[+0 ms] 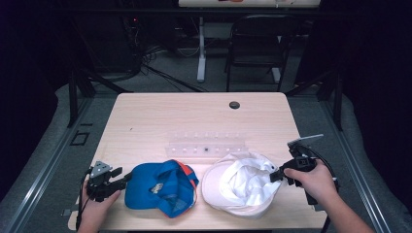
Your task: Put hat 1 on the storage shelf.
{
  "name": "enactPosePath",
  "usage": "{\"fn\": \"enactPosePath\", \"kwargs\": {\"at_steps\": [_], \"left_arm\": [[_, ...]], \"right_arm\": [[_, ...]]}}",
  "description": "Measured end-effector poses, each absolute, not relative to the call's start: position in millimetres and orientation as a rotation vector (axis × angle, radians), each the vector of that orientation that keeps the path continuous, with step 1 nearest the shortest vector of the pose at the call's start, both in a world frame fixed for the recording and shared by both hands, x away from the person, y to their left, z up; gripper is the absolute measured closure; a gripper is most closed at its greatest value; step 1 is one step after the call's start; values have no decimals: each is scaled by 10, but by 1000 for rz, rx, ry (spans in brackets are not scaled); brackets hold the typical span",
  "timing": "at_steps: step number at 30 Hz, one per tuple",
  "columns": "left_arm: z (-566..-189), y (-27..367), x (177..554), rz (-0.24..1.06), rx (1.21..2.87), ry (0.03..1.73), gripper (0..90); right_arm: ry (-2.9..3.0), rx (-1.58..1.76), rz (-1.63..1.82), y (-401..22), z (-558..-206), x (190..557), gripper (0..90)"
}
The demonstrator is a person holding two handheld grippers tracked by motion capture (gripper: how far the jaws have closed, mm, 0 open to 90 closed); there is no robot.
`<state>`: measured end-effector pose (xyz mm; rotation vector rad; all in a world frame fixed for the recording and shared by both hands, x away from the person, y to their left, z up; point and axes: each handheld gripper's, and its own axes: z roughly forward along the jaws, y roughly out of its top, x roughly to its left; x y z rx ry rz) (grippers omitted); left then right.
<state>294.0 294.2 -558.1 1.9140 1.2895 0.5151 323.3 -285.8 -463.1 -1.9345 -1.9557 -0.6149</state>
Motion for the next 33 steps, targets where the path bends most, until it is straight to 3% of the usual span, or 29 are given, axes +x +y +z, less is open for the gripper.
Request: {"fn": "enactPosePath", "kwargs": {"at_steps": [13, 33], "left_arm": [[-5578, 2943, 2938, 515, 1912, 1289, 508], [-5578, 2946, 2936, 515, 1914, 1292, 508]], "right_arm": [[-1919, -1905, -683, -2798, -4266, 3228, 813], [-1855, -1854, -740, -2749, -4103, 3239, 814]]}}
